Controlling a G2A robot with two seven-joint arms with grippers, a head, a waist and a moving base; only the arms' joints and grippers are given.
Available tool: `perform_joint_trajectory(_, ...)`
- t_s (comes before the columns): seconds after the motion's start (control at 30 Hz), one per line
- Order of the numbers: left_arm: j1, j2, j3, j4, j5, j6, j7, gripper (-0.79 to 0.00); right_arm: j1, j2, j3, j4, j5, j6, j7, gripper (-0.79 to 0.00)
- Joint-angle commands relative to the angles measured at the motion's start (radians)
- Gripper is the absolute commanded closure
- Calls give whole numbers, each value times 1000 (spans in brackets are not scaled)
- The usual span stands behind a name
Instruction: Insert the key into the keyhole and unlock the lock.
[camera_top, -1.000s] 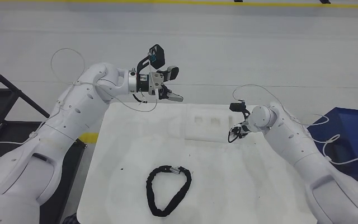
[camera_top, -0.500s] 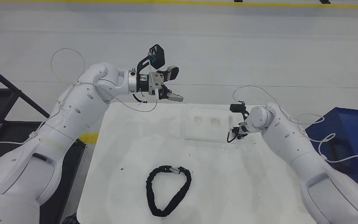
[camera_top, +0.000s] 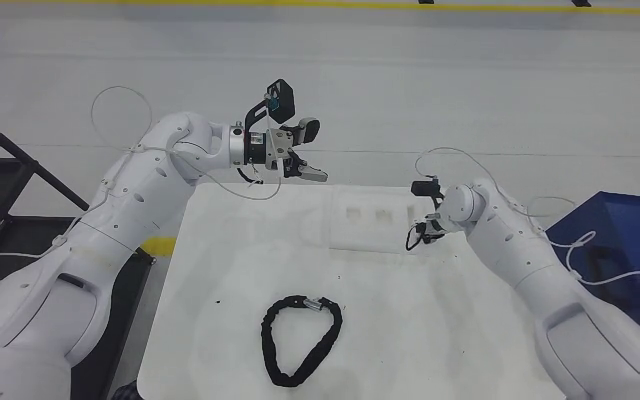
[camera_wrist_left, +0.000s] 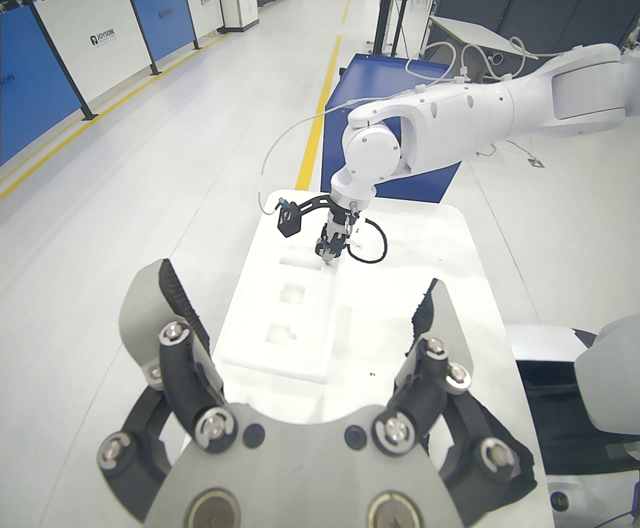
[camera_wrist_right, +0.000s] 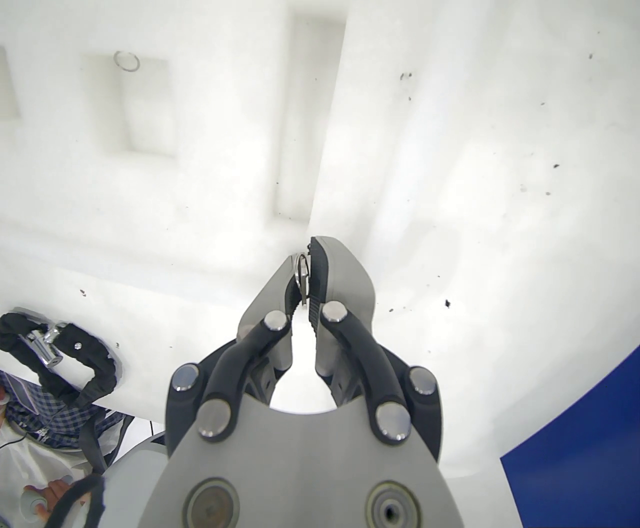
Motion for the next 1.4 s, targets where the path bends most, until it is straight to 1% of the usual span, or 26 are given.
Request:
perform_joint_trajectory(0.0, 0, 0, 0, 0, 0, 0, 0, -785, 4, 2, 5, -14, -9, 11, 14, 0)
perform_joint_trajectory(0.23, 0, 0, 0, 0, 0, 0, 0, -785, 6, 26, 49, -117, -30, 44, 58, 0)
perform_joint_trajectory(0.33, 0, 0, 0, 0, 0, 0, 0, -785, -7, 46, 82, -200, -39, 44, 86, 0)
perform_joint_trajectory(0.5, 0, 0, 0, 0, 0, 0, 0, -785, -61, 89, 164, -350, -20, 4, 138, 0)
perform_joint_trajectory(0.57, 0, 0, 0, 0, 0, 0, 0, -785, -87, 105, 201, -417, -10, 7, 157, 0)
perform_joint_trajectory(0.9, 0, 0, 0, 0, 0, 0, 0, -785, -257, 183, 431, -794, 66, 36, 223, 0)
perform_joint_trajectory(0.97, 0, 0, 0, 0, 0, 0, 0, -785, -298, 195, 479, -863, 79, 42, 214, 0)
perform_joint_trajectory(1.03, 0, 0, 0, 0, 0, 0, 0, -785, -346, 204, 536, -912, 121, 57, 179, 0)
perform_joint_trajectory(1.2, 0, 0, 0, 0, 0, 0, 0, -785, -454, 223, 653, -999, 240, 2, 129, 0)
perform_joint_trajectory(1.37, 0, 0, 0, 0, 0, 0, 0, -785, -536, 238, 733, -1111, 302, -57, 105, 0)
